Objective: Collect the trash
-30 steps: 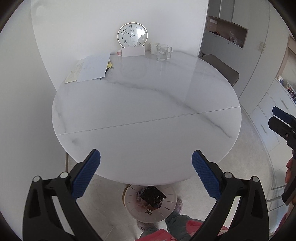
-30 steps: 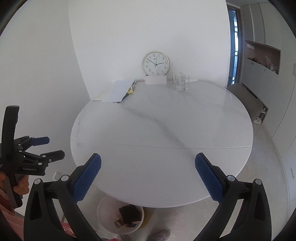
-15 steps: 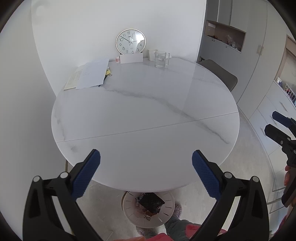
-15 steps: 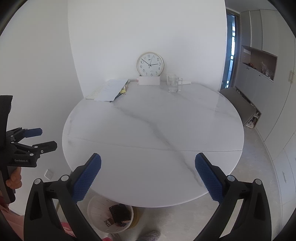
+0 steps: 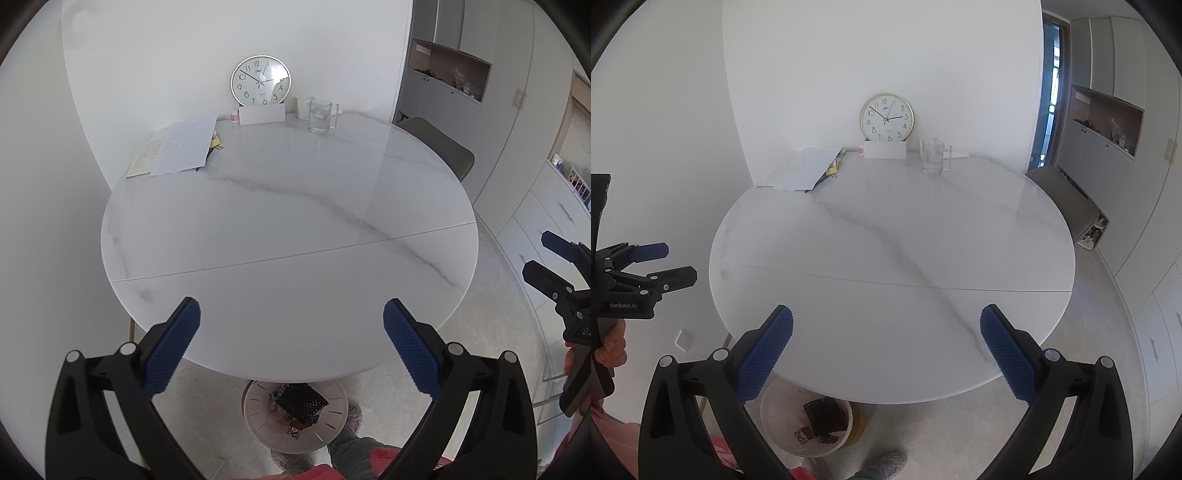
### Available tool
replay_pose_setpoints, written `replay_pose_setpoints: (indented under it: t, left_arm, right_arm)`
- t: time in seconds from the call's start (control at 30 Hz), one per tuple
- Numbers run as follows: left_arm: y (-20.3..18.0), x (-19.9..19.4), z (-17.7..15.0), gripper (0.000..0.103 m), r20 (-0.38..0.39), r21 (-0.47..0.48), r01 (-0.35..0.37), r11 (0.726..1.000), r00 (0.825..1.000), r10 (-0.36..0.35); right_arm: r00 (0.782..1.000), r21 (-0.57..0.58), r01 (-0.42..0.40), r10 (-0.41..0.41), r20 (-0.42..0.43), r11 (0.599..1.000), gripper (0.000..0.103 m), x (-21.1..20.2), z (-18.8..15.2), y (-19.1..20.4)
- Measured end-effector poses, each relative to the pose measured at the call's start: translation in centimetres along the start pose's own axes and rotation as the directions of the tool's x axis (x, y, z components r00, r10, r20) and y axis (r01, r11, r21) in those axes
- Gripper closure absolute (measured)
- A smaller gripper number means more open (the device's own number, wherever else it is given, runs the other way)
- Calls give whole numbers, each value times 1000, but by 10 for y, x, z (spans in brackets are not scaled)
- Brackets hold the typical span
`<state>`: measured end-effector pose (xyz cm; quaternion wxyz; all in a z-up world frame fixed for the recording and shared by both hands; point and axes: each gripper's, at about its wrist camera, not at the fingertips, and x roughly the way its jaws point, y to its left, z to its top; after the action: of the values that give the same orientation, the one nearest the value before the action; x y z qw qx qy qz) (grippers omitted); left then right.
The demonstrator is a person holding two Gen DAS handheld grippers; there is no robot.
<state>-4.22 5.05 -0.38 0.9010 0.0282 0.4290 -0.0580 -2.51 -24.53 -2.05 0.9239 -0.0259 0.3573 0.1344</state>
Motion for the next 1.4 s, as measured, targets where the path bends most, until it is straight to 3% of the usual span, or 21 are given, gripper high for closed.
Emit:
replay_pose_setpoints:
  t: [1.4]
  left_arm:
    - [-28,15,3,8,-18,71,55,996,998,-54]
  right_arm:
    - [995,17,80,-78,-63,997,2,-2,-20,-25]
